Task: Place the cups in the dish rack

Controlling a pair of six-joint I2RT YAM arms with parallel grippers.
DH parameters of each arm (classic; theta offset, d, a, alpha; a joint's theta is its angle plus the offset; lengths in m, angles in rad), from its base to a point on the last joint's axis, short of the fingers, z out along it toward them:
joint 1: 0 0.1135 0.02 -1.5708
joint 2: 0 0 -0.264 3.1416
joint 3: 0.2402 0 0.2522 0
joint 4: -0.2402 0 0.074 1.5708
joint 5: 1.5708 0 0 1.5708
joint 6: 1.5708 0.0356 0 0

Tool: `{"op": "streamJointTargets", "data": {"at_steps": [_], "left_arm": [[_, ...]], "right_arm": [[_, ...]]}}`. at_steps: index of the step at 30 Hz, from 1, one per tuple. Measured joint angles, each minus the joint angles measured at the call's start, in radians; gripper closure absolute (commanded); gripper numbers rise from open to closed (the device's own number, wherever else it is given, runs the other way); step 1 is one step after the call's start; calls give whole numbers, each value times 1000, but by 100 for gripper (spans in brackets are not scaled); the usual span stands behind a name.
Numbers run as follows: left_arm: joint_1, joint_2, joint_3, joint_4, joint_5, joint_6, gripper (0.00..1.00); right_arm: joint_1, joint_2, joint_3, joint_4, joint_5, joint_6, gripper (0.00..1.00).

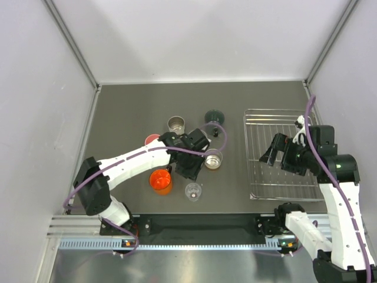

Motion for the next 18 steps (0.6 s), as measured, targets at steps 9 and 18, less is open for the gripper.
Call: {"op": "streamJointTargets", "data": {"at_steps": [9,18], "left_arm": [[-37,14,-93,11,39,0,59],[-37,34,-120,33,36,2,68]], "right_arm": [[0,-2,-2,0,-16,0,0],[0,-1,-2,0,-31,0,0]]}}
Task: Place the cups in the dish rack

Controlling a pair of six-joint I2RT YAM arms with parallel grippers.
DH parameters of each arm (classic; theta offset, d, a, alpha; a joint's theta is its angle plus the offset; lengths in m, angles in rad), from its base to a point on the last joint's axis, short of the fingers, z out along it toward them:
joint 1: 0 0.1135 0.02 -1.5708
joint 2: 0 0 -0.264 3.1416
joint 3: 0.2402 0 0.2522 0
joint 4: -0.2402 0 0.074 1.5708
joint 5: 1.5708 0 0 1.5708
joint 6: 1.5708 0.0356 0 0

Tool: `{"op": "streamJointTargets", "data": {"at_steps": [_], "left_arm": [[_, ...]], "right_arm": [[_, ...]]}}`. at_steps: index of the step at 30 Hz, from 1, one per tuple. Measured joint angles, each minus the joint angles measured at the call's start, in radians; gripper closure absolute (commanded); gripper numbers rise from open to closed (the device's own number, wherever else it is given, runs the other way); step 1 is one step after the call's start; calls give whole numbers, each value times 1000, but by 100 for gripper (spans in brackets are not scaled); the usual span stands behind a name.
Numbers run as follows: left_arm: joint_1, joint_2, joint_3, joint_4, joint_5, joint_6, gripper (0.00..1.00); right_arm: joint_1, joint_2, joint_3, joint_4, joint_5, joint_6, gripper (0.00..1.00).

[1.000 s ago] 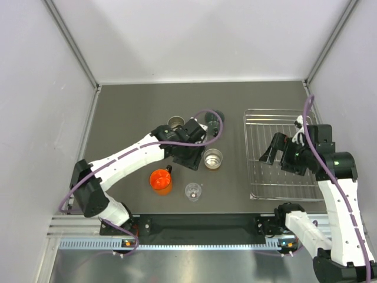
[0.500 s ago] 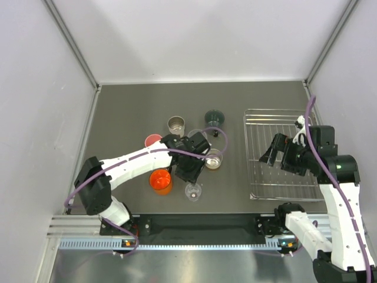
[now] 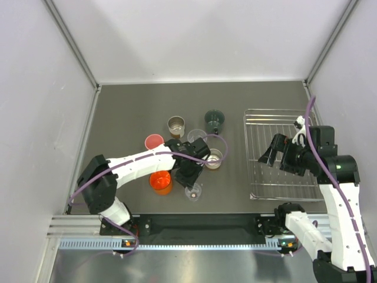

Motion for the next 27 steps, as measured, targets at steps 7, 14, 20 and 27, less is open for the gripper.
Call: {"op": "streamJointTargets", "data": {"at_steps": [7,14,20,27], "left_arm": [[0,30,-18,15,-1,3,77],[0,31,-15,11,0,12,100],[0,31,193,-57,24,38,100],[89,-14,482,26,254,19,100]], "right_arm": [[0,-2,-26,0,-7,0,0],[0,-2,-32,0,-21,0,0],[0,8,-21,1,-110,-14,0],[-1,43,109,32,-298,-49,0]]}}
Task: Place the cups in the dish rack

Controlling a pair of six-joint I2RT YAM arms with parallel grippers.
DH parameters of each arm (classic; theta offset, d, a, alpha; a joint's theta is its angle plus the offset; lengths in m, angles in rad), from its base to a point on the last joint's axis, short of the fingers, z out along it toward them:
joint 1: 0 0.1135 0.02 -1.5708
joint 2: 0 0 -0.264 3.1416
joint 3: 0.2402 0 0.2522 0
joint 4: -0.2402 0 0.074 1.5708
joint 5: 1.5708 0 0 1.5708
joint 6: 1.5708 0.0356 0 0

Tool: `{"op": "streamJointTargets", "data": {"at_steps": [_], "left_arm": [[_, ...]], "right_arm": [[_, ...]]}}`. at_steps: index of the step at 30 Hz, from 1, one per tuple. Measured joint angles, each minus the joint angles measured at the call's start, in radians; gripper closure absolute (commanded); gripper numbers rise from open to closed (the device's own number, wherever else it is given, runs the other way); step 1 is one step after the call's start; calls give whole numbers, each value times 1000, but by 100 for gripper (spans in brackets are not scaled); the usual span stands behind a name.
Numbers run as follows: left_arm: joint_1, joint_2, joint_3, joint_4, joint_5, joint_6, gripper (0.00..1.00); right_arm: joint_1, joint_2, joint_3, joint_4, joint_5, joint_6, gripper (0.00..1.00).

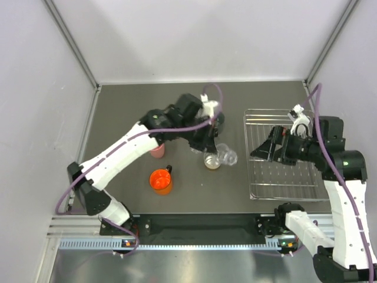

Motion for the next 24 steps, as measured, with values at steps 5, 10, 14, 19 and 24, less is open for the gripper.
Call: {"op": "streamJointTargets", "data": {"at_steps": [5,10,14,19,24], "left_arm": [[186,-128,-92,295,269,-200,100],[267,-214,-261,796,458,-531,100],[269,-195,-300,1152,547,-775,100],[269,-167,-301,1426,606,-962,100],[269,-163,-301,1505,630,-1027,100]], "right_arm": [[0,2,83,99,-158,35,0],[0,-35,61,411,-305,251,0],[0,-58,-21,741,-375,488,0],[0,-20,-51,990,-413,670,3],[0,20,-50,1136,-444,781,5]]}}
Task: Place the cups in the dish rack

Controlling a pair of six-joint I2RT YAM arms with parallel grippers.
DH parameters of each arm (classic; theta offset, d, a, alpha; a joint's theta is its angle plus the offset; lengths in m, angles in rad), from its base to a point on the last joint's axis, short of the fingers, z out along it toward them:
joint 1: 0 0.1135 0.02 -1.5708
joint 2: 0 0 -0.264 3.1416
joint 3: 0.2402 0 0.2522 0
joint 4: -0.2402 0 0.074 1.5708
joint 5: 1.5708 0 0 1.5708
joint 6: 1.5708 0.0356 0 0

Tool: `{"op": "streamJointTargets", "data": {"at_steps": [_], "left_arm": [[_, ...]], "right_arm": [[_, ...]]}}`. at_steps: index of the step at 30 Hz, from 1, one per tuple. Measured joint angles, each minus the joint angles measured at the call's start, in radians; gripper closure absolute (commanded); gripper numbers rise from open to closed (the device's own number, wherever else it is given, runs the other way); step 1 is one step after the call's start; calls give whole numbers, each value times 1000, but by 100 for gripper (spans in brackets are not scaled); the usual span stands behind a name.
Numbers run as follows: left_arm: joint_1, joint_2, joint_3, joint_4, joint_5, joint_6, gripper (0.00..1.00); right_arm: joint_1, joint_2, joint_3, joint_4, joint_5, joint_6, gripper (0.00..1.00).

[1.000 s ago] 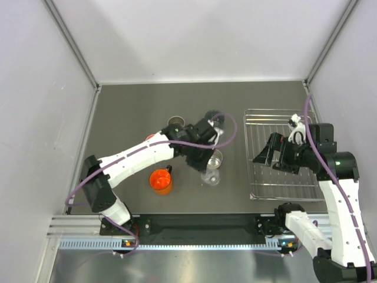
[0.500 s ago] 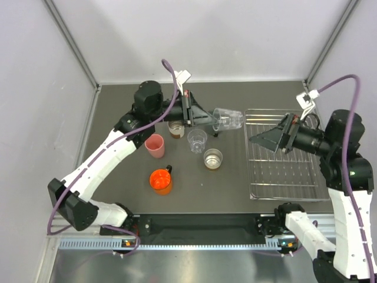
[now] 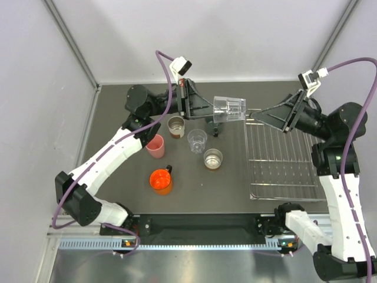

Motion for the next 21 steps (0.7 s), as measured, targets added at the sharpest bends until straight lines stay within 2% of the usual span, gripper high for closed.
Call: {"op": "streamJointTargets", "data": {"at_steps": [9,15,21], "left_arm": [[0,21,0,21,13,-34,100],[-7,44,0,21,23,-42,100],[-17,57,0,21,32,-48,100]], "right_arm": [[23,21,5,175,-18,142,10],[60,46,58,183,-17,164,12],[150,60,61,163,18,142,19]]}}
